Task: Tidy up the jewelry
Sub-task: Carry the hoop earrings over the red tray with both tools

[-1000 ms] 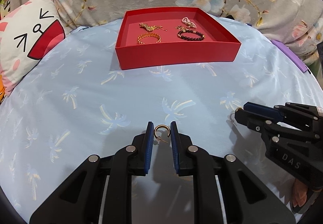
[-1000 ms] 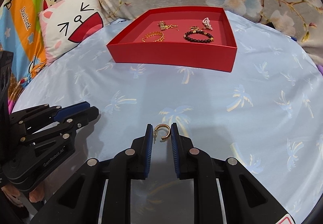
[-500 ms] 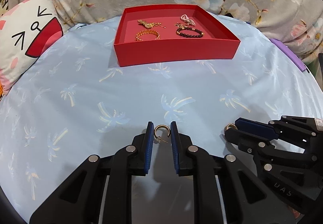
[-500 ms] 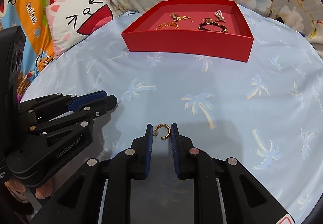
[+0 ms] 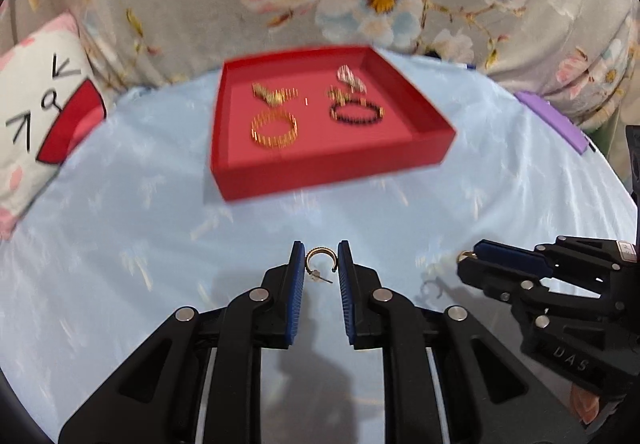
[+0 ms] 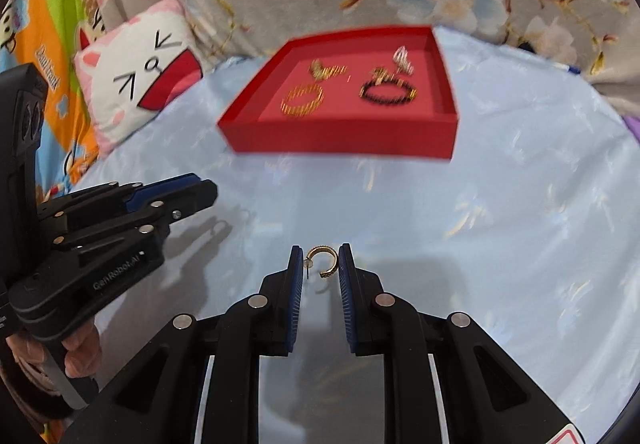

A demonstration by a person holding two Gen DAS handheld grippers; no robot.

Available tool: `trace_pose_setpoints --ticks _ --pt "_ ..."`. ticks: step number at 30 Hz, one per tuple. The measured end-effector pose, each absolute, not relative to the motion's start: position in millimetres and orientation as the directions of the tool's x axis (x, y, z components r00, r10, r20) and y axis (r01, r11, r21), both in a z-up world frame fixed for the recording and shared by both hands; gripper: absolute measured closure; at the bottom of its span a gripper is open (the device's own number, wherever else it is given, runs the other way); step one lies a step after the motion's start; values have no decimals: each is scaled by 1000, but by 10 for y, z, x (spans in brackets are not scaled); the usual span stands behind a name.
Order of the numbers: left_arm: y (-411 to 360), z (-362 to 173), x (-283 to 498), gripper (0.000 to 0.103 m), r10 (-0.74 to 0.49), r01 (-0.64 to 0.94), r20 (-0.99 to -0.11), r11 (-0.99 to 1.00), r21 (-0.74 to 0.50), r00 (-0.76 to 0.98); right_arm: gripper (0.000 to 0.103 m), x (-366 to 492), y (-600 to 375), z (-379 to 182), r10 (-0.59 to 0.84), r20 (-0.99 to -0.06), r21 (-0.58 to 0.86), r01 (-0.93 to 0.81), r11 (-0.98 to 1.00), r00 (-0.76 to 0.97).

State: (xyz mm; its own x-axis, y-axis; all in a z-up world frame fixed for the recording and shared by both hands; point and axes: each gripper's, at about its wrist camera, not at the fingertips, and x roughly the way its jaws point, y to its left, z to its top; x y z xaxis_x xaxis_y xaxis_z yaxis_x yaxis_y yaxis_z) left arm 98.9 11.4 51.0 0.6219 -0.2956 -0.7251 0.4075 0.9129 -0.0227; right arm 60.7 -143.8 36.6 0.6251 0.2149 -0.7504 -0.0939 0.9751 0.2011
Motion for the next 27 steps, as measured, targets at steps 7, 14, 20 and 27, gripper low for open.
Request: trace_pose_setpoints --ticks 7,14,20,27 --pt "59 831 1565 87 -253 347 -675 938 5 693 86 1065 -1571 786 168 -684 177 -61 982 710" --pt "-157 831 2237 87 -204 299 -670 954 28 714 86 1713 -1645 762 166 -674 203 -36 979 720" --pt "-418 703 2729 87 -198 275 -696 961 0 690 86 2138 -1723 695 135 -659 203 3 979 740" --pt "-572 565 2884 87 -170 275 -706 961 36 688 86 2277 -1893 589 122 -673 202 23 979 729"
